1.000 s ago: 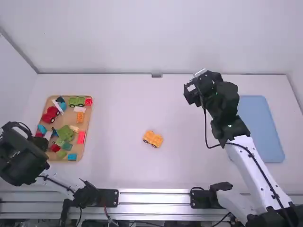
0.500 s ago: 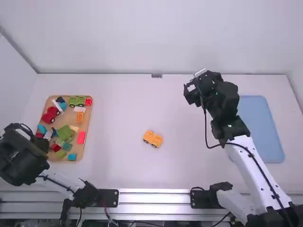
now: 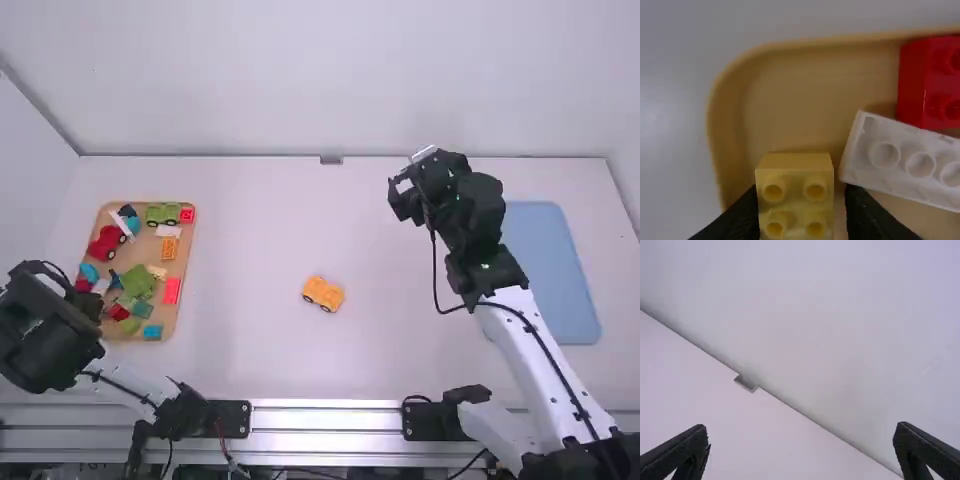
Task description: Assemble lego blocks to make yellow taxi
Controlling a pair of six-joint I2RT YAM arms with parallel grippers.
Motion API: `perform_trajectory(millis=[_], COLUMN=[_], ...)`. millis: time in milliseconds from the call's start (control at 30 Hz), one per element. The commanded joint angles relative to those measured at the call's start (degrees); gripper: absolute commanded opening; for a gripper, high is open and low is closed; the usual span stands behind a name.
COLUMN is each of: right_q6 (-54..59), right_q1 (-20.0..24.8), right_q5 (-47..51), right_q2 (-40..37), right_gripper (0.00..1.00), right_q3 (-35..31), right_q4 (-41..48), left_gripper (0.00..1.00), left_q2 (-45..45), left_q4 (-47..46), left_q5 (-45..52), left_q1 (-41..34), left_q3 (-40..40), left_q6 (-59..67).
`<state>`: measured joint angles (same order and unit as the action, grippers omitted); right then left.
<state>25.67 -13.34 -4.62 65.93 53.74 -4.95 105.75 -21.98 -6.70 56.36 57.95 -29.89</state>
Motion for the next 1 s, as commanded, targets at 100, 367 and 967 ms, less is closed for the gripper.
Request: perform_trajectory(millis=[100, 367, 967], right_q6=[-0.09, -0.11, -0.11], right_q1=[0.17, 0.24, 0.26], right_q5=[-0.04, -0.04, -0.04], right_q2=[0.39, 0.42, 0.39], right_gripper=[0.98, 0.98, 0.98], right_q3=[1.68, 1.68, 1.68], right_q4=[-0.50, -0.59, 0.66], left_gripper=[0.43, 0.36, 0.04], left_q2=[0.42, 0.42, -3.87], left_q4=[0.66, 1.27, -15.21], left_q5=[-1.88, -1.75, 0.98], left_q1=[0.24, 0.22, 0.13], left_q3=[-1.79, -2.10, 10.80], left_q6=[0.83, 1.22, 0.90])
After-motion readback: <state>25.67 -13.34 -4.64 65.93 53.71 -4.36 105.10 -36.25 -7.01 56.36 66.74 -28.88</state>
